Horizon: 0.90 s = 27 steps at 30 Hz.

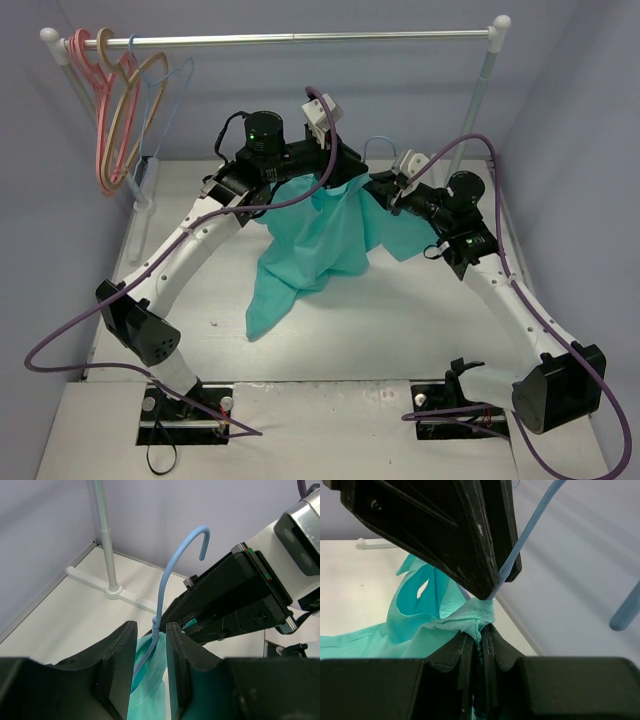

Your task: Place the t-shirt on the hanger

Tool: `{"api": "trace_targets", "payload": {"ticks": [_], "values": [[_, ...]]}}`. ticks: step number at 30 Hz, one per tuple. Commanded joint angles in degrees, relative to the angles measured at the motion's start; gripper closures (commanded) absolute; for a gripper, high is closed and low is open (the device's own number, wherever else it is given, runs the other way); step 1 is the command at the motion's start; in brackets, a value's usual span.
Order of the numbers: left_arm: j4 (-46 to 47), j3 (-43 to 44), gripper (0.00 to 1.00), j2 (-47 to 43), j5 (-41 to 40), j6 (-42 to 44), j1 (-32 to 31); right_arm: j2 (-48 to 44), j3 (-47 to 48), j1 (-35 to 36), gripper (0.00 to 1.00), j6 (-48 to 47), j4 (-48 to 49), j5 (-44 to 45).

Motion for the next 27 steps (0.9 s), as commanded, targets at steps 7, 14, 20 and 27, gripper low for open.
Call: {"api": "trace_targets", "payload": {"ticks": [7,14,20,27], "values": [[6.34,5.07,0.71,-0.02,1.67,-1.43,-0.38,-0.39,2.41,0.55,1.0,0.11,7.29,-0.63],[8.28,4.63,0.71,0.42,2.55,-2.31,-0.55,0.4,2.85,0.55,1.0,-0.07,7.46,-0.63],[8.1,3.84,0.77,0.6,2.37,-1.87,-0.73,0.66,2.85,0.55,1.0,-0.15,7.64,-0.71],[7.84,3.58,0.85,0.69,2.55,-1.51,-0.82,0.57,2.93,0.55,1.0,-0.24,7.81,-0.8]]}}
